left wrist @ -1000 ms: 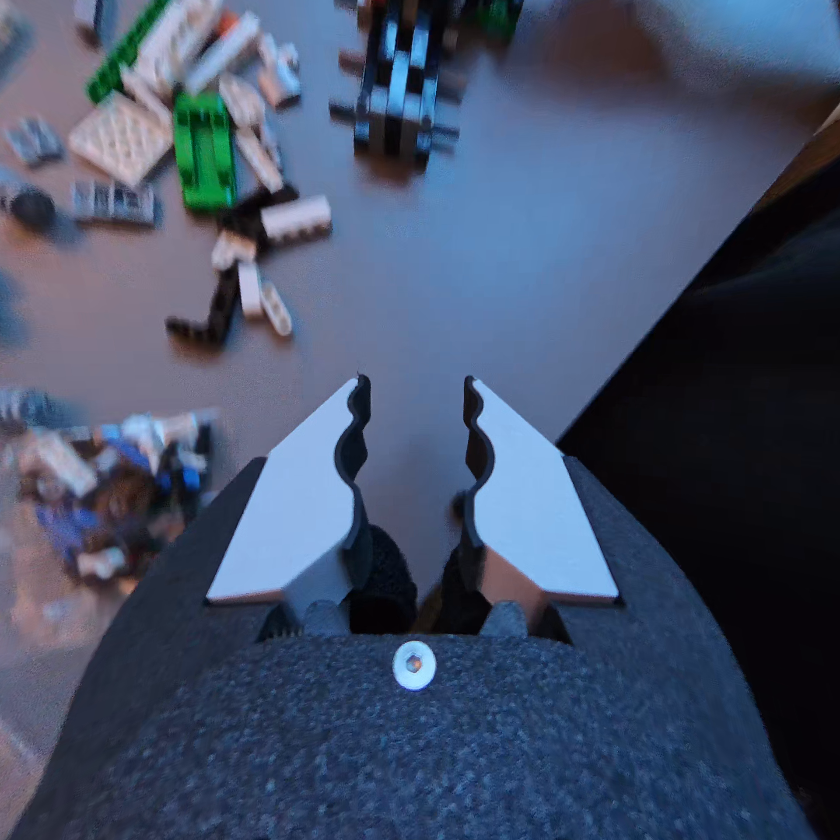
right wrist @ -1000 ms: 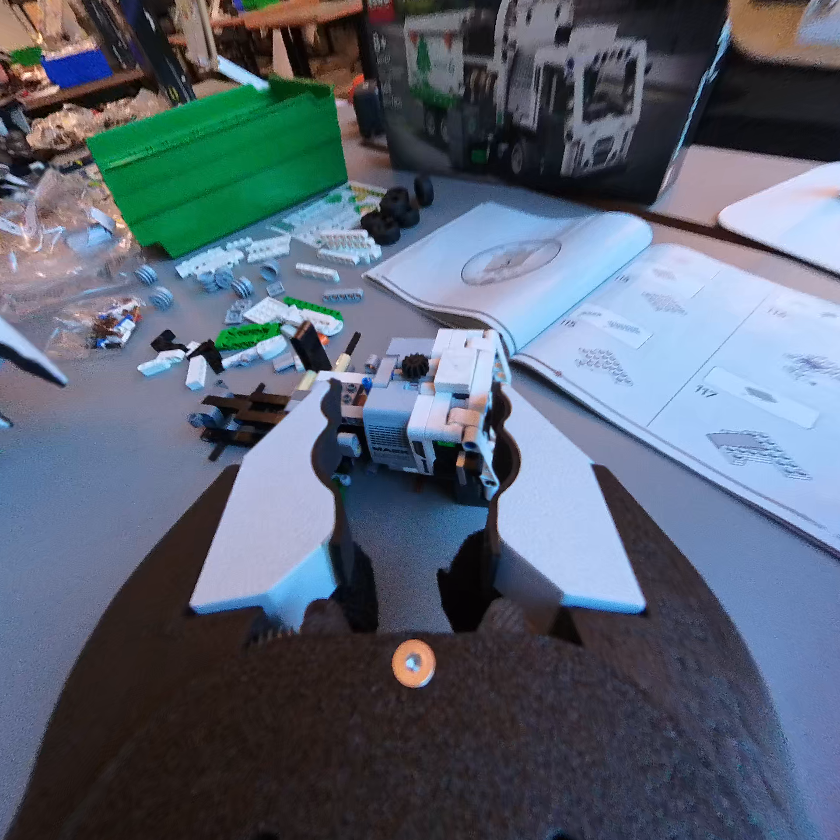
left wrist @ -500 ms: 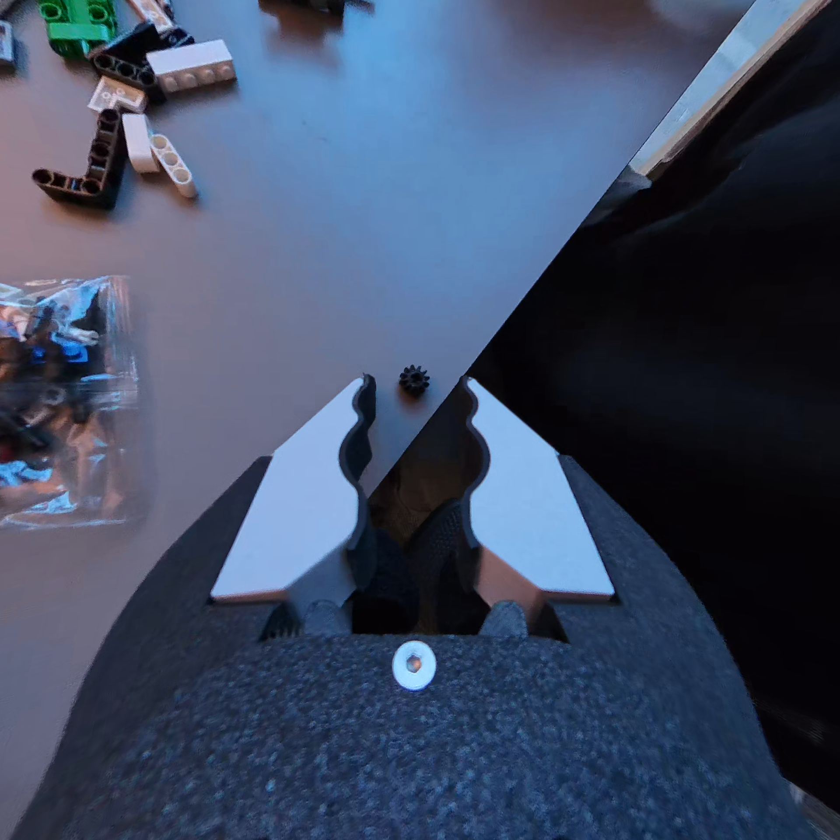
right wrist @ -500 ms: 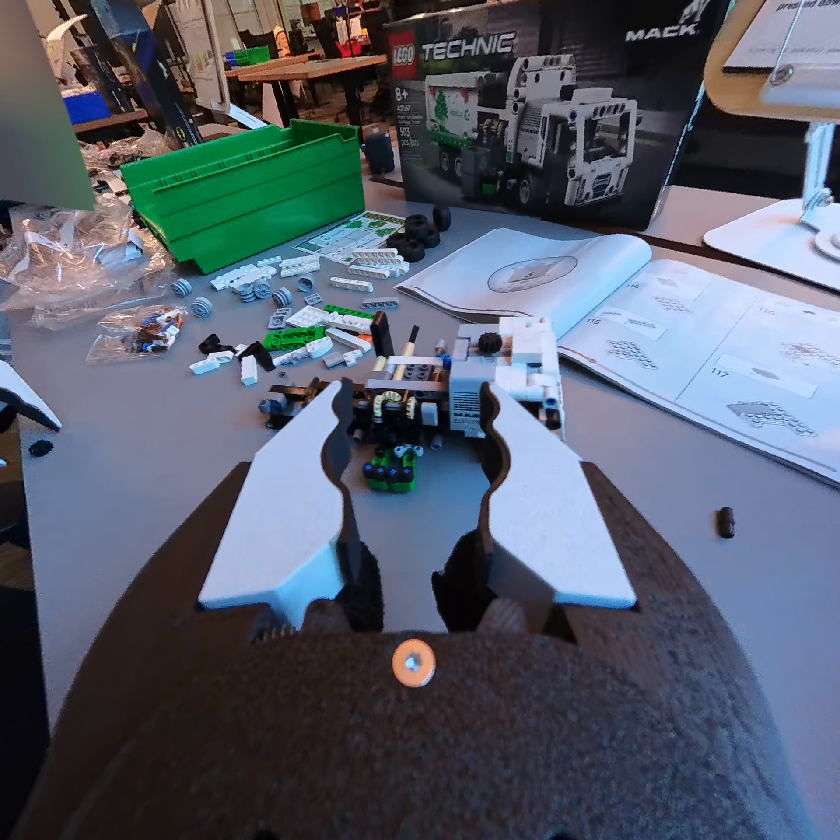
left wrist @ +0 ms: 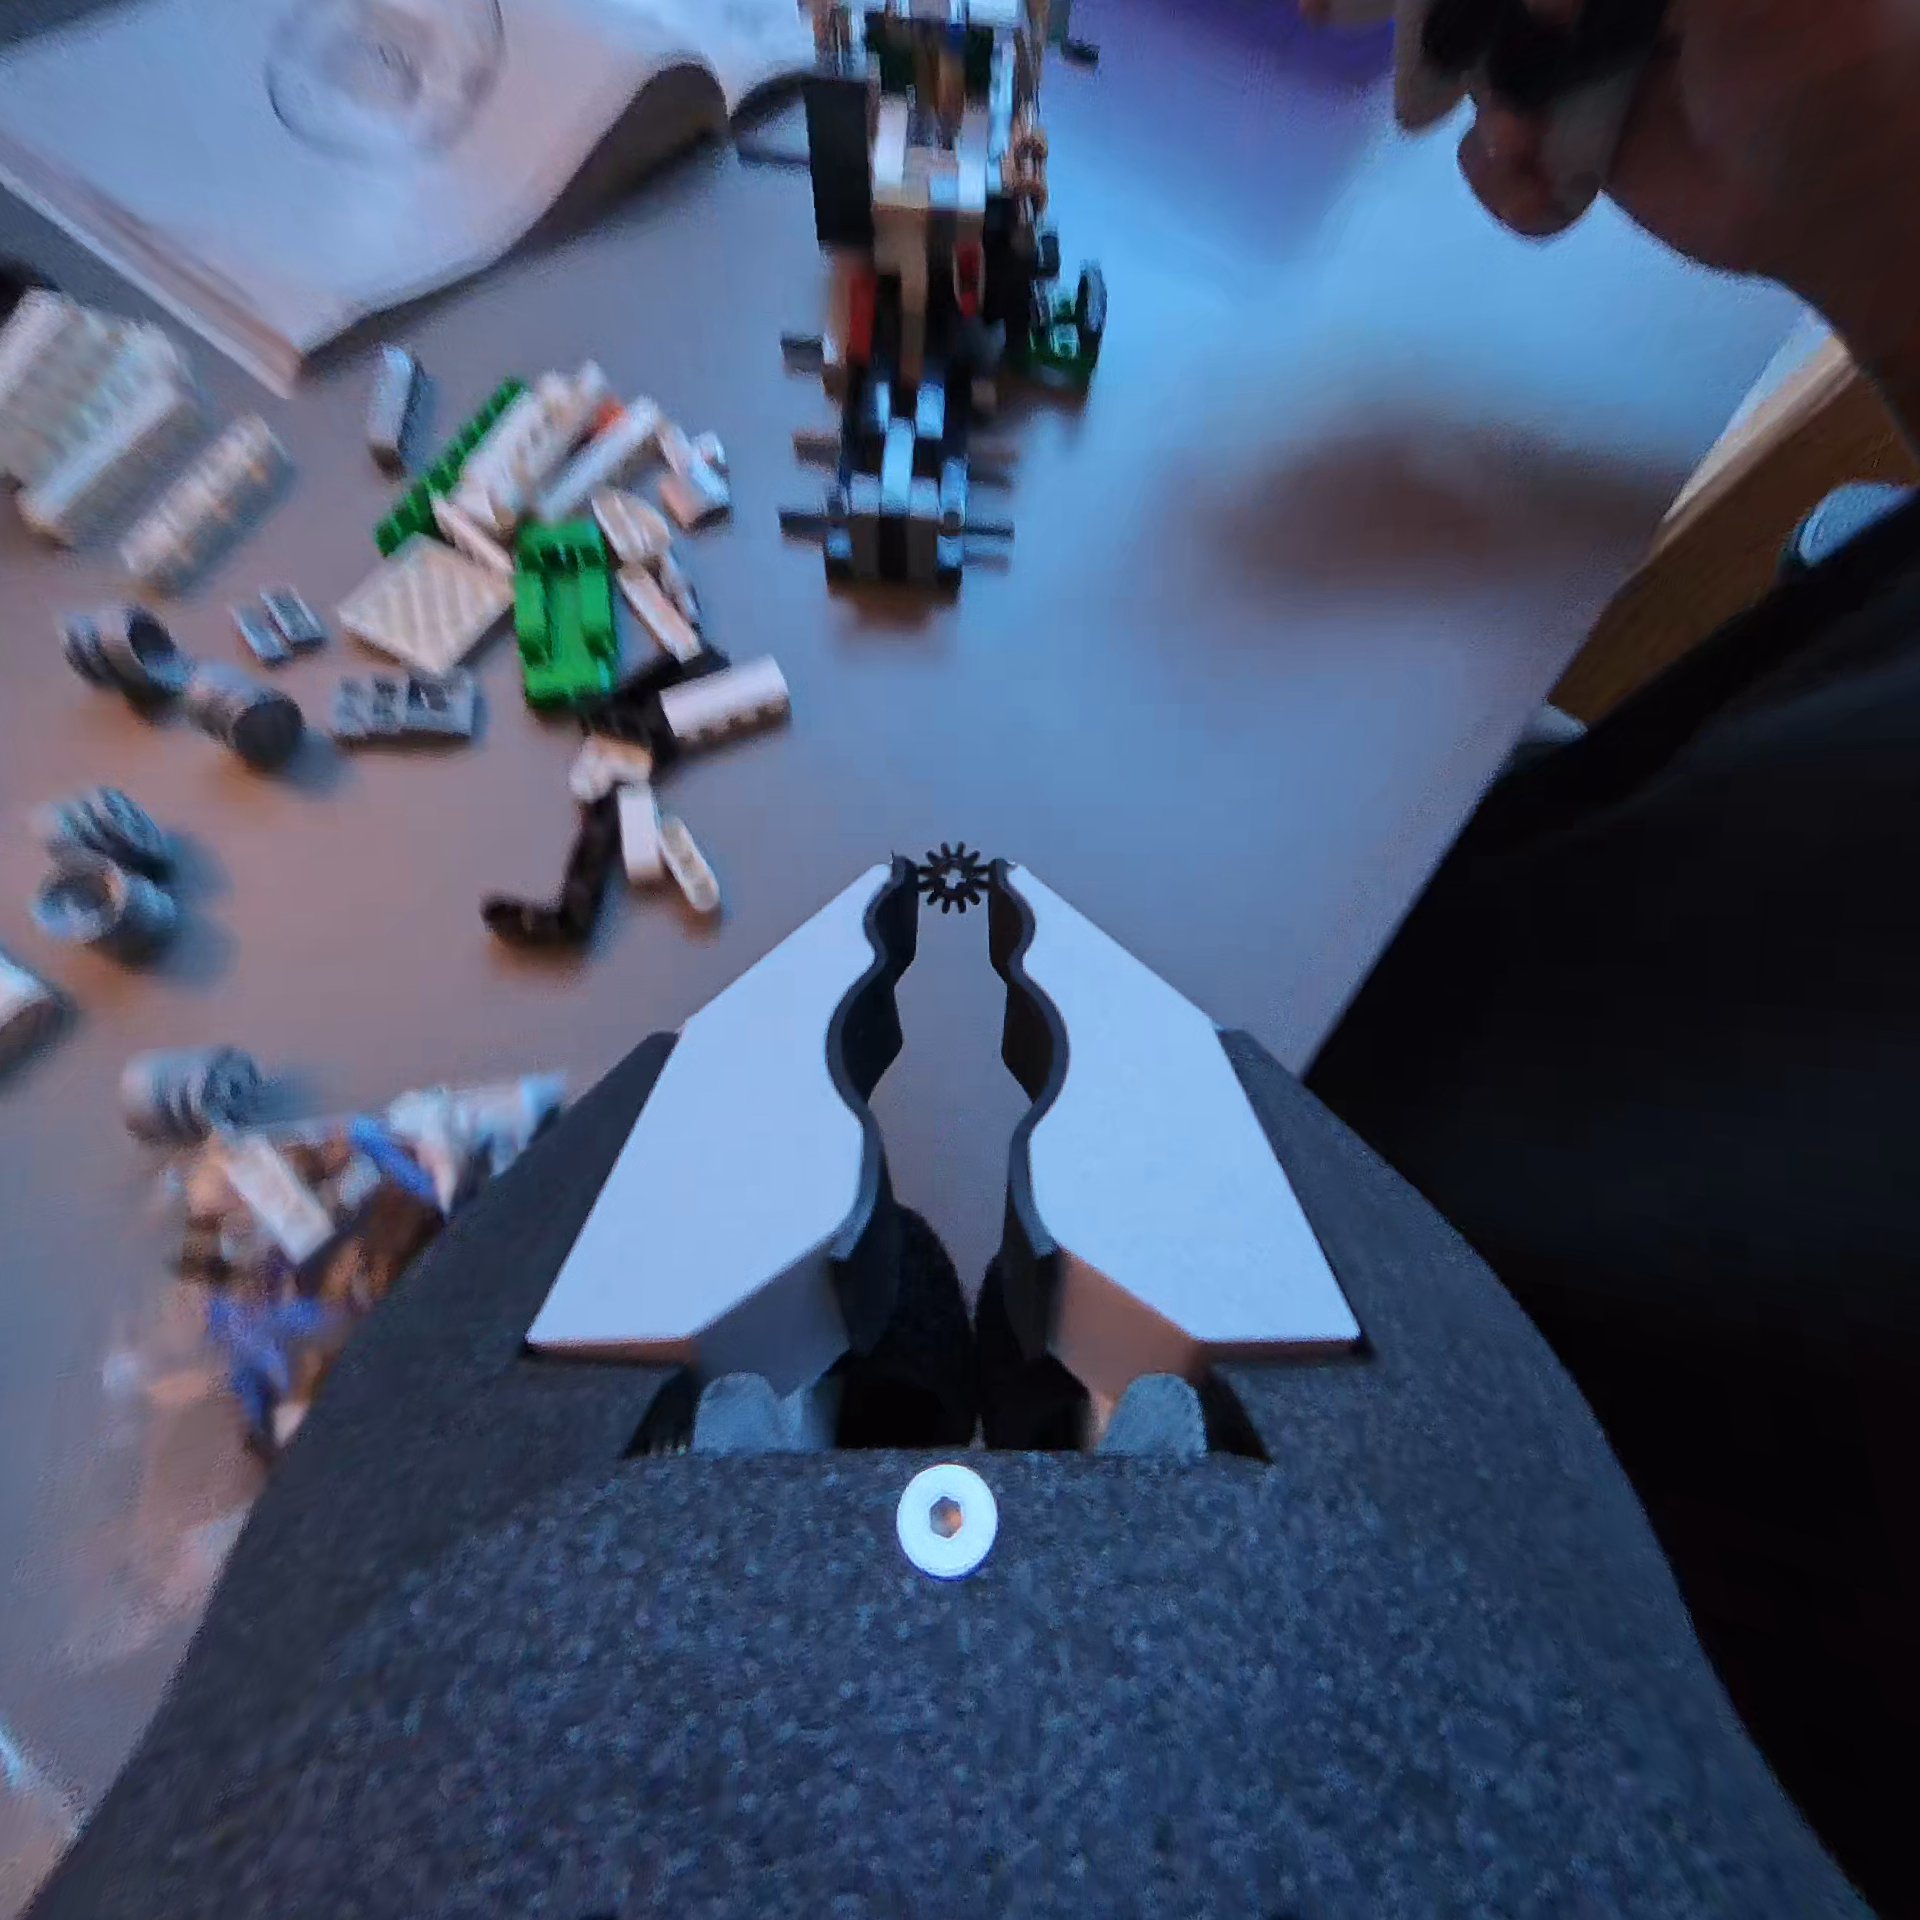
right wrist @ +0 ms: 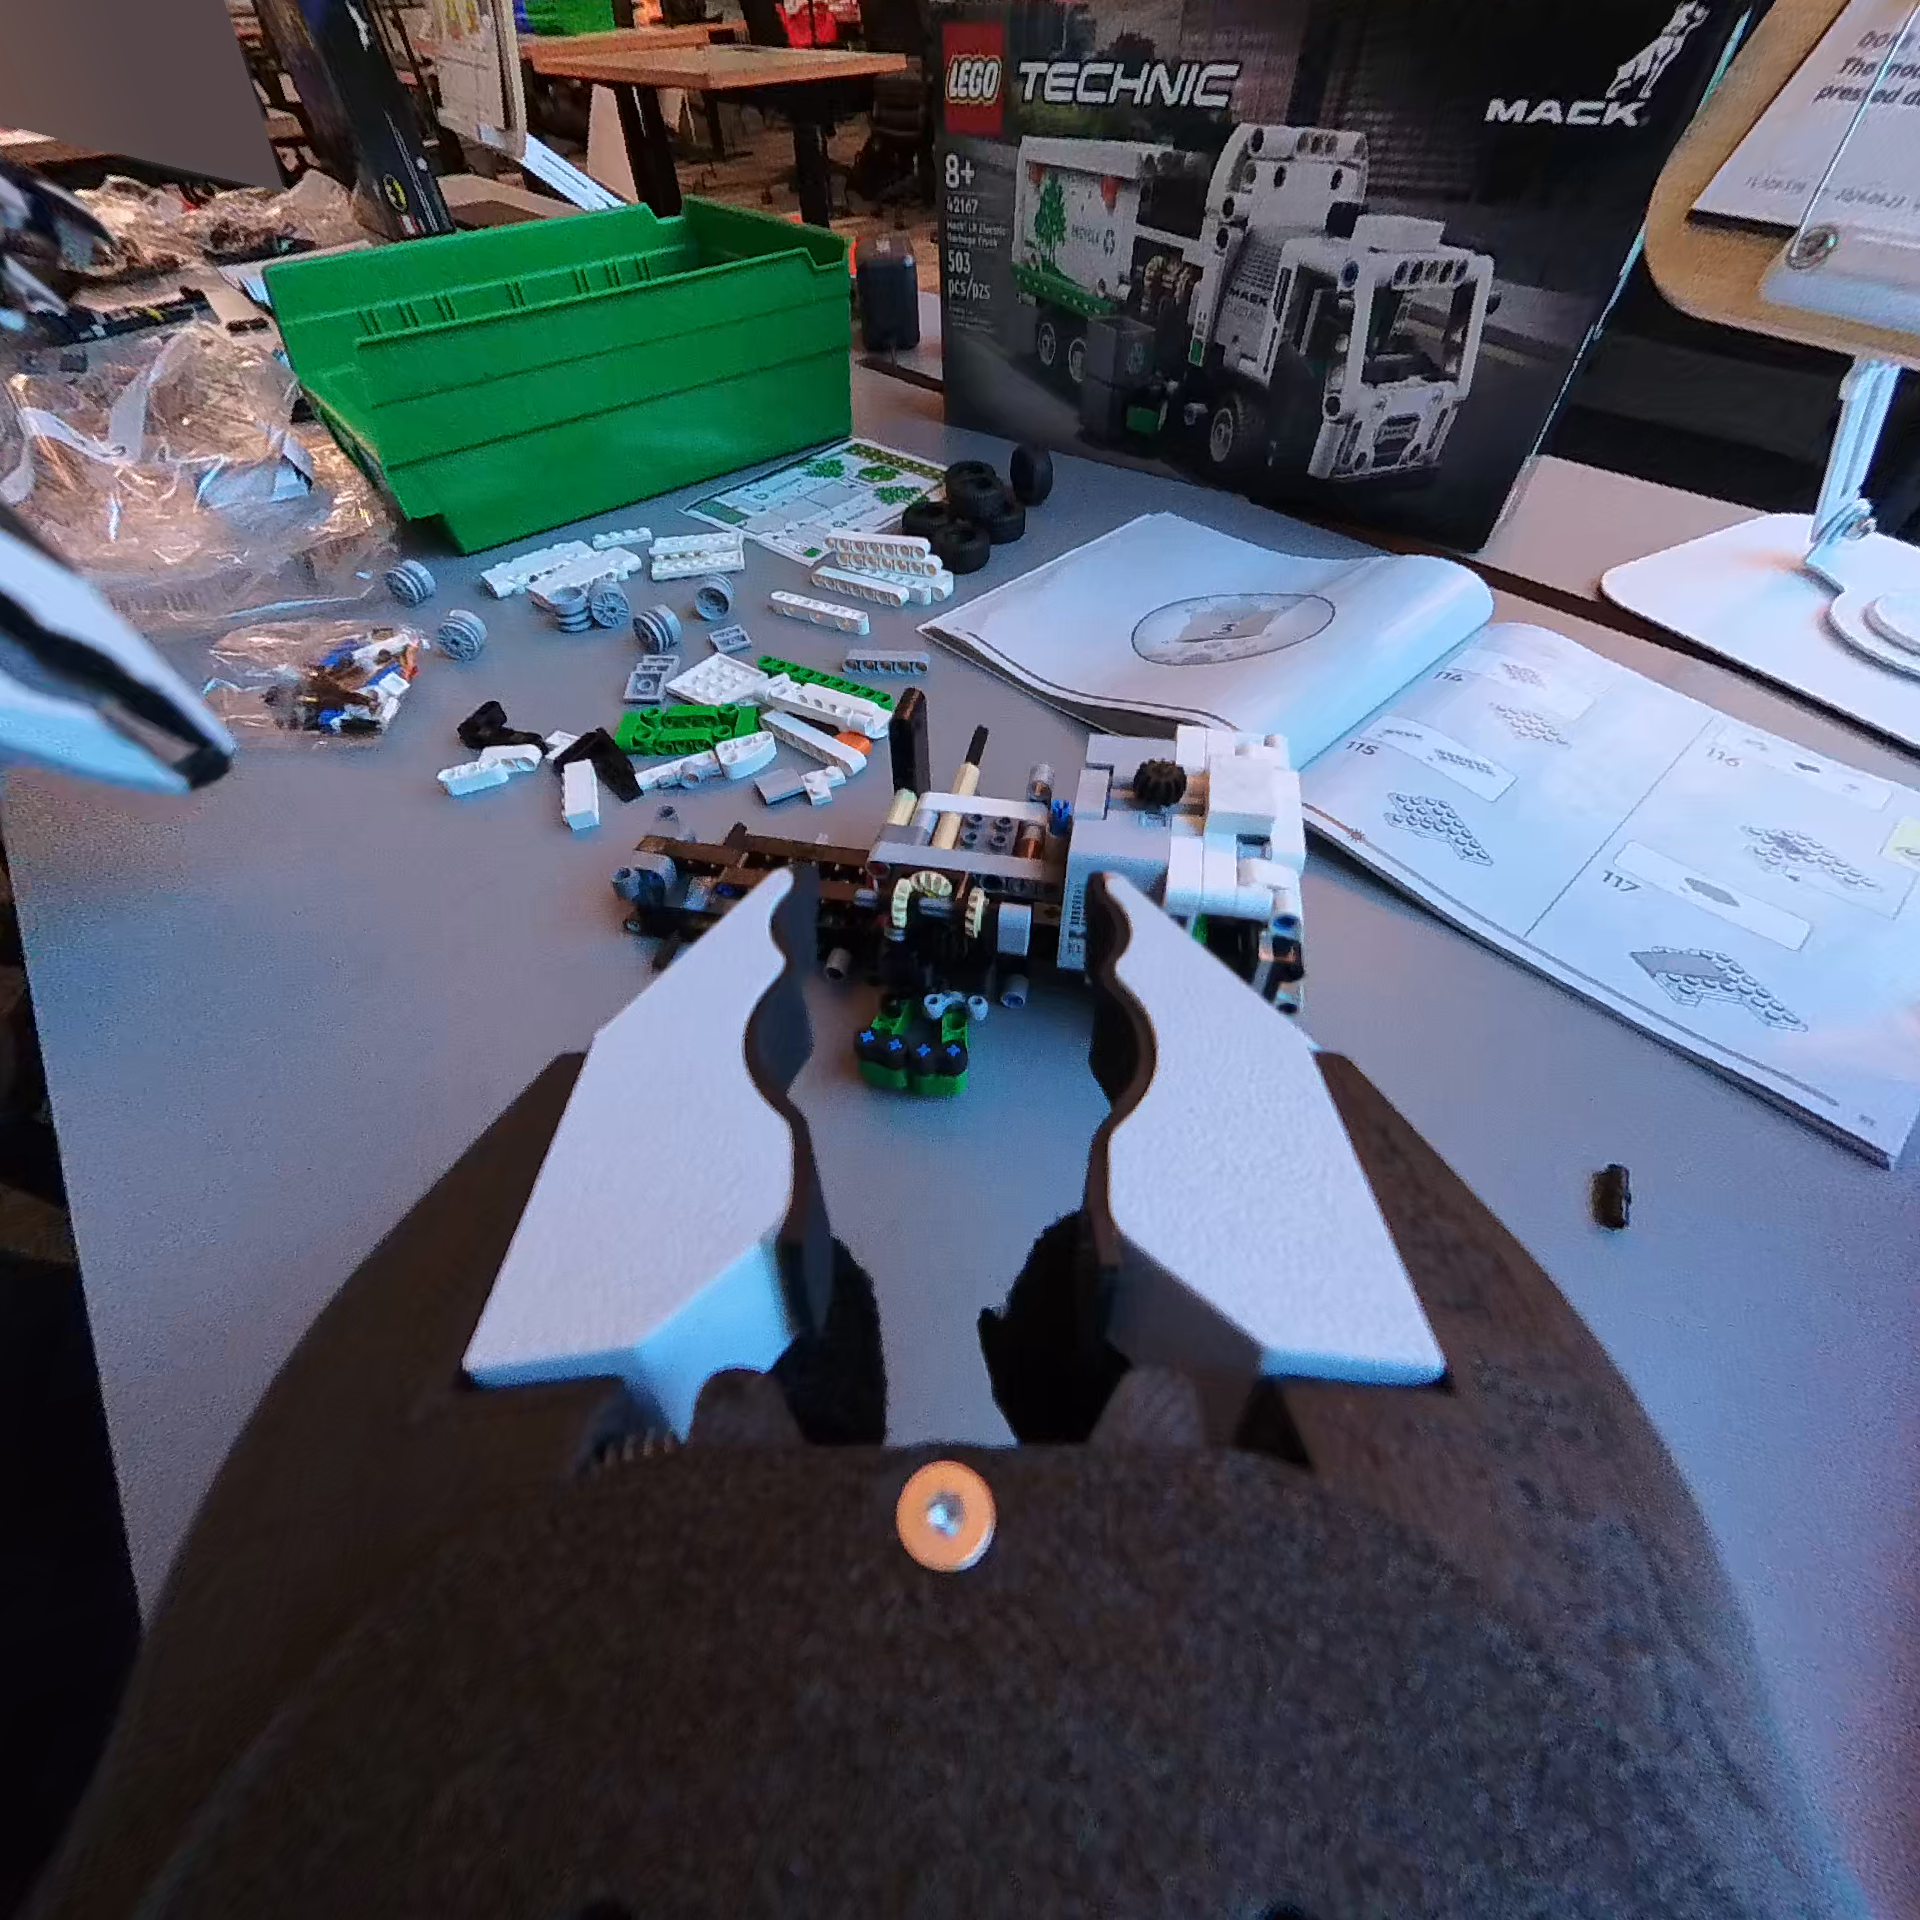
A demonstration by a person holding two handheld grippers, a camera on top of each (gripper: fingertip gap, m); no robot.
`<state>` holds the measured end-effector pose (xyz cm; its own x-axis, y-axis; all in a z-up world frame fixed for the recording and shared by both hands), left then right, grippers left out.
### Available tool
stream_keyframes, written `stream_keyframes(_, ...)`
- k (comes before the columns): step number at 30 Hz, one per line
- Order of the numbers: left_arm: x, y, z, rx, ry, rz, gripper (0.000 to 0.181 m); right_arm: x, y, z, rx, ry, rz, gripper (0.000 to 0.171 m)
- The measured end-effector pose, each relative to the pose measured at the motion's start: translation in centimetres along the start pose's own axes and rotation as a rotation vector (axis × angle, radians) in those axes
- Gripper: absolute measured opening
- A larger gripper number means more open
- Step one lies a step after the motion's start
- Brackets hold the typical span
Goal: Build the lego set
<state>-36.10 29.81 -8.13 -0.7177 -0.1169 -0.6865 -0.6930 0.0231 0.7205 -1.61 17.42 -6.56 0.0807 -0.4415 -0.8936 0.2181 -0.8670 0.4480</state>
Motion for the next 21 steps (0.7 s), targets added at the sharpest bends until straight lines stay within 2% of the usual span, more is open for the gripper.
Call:
stream_keyframes(1, -1.2, -0.5, 0.3, 0.006, -0.015, -0.022, 0.011, 0.2, 0.2, -0.1, 0.001, 0.001, 0.001, 0.051)
stream_keyframes(4, -5.6, -3.0, 0.5, 0.041, -0.068, -0.062, 0.011, 0.8, 0.9, -0.3, 0.002, 0.000, 0.017, 0.050)
stream_keyframes(8, -11.7, -7.4, 0.5, 0.011, -0.172, -0.040, 0.011, 2.1, 2.4, -0.9, 0.027, -0.001, 0.036, 0.050)
stream_keyframes(13, -19.6, -15.5, -2.9, 0.161, -0.162, 0.028, 0.011, 4.2, 4.9, -2.6, 0.064, -0.073, 0.041, 0.049)
stream_keyframes(16, -22.7, -21.3, -6.0, 0.216, -0.113, 0.091, 0.011, 5.2, 6.8, -3.5, 0.074, -0.114, 0.006, 0.049)
stream_keyframes(21, -25.3, -28.7, -8.8, 0.091, -0.094, 0.158, 0.011, 6.7, 9.1, -4.6, 0.079, -0.154, -0.041, 0.048)
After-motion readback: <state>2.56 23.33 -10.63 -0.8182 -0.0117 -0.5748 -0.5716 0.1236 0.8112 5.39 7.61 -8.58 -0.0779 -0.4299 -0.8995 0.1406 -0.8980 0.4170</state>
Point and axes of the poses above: each gripper's, where its closed fingertips meet, y back along the fingers, x out of its underside, z = x × y across the jaws, the point moved 10 cm from there along y, back along the fingers, and after that the axes turned 9 degrees about z, right-handed, at the moved point
